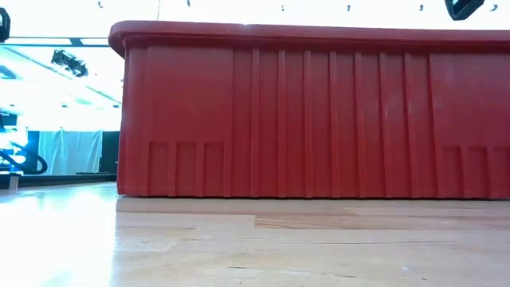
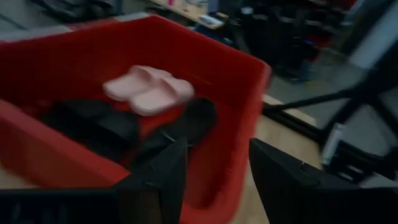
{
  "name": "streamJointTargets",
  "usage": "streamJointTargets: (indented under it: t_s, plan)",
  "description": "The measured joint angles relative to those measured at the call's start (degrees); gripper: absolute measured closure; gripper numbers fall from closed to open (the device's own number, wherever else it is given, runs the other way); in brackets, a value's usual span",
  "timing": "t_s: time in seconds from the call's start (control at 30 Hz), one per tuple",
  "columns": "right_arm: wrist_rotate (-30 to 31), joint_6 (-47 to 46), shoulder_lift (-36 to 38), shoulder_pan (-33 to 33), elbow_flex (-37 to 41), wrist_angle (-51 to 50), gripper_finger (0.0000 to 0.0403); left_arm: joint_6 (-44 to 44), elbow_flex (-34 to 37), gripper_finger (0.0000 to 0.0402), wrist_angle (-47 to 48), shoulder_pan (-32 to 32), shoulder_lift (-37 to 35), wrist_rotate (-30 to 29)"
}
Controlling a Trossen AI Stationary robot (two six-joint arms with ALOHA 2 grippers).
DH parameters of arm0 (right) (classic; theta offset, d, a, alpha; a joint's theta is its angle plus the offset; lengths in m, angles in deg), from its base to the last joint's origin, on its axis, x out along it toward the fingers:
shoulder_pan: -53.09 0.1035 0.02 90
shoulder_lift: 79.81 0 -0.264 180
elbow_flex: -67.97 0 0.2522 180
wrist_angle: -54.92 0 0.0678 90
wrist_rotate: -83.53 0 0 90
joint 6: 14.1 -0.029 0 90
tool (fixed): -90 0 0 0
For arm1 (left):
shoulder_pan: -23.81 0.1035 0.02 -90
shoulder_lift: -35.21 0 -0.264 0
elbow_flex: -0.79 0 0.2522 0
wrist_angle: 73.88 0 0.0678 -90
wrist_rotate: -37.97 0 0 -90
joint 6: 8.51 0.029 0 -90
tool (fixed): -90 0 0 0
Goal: Pick and place slides into bin
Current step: Return to Home Position
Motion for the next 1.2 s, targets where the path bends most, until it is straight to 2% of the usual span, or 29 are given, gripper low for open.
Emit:
streamJointTargets:
  t_s: [0.13, 0.23, 0.4, 0.5, 0.6, 0.73, 0.8, 0.87, 1.1, 1.2]
  plan:
    - [0.0, 2.7, 0.0, 0.0, 0.0, 0.3, 0.0270, 6.3, 14.5, 0.0220, -20.7, 0.1, -3.6, 3.6]
    - [-0.2, 2.2, 0.0, 0.0, 0.0, 0.4, 0.0270, 11.7, 22.6, 0.0217, -34.8, 0.1, -6.7, 6.1]
    - [-0.4, 2.8, 0.0, 0.0, 0.4, 0.5, 0.0270, 19.3, 30.8, 0.0219, -48.1, 0.1, -10.6, 8.3]
    - [-0.6, 2.7, 0.0, 0.0, 3.0, 1.6, 0.0270, 21.0, 33.4, 0.0223, -49.5, 0.1, -12.6, 8.3]
    - [-1.1, 2.5, 0.0, 0.0, 9.0, 9.6, 0.0270, 21.6, 35.1, 0.0225, -49.6, 0.2, -14.7, 8.3]
    - [-8.7, 5.6, -0.1, 0.0, 16.7, 25.3, 0.0270, 22.2, 36.1, 0.0221, -49.6, 0.2, -16.8, 8.3]
    - [-13.2, 6.7, 0.0, 0.0, 18.7, 29.9, 0.0270, 23.8, 36.1, 0.0219, -49.8, 0.2, -17.9, 8.3]
    - [-16.7, 6.1, 0.0, 0.0, 20.5, 31.9, 0.0270, 25.3, 36.1, 0.0217, -49.7, 0.2, -18.8, 8.3]
    - [-17.3, 5.8, 0.0, 0.0, 24.3, 35.5, 0.0270, 28.4, 36.1, 0.0222, -49.6, 0.2, -19.2, 8.3]
    - [-19.9, 7.4, 0.0, 0.0, 25.2, 38.1, 0.0270, 29.3, 36.1, 0.0225, -49.5, 0.2, -19.2, 8.3]
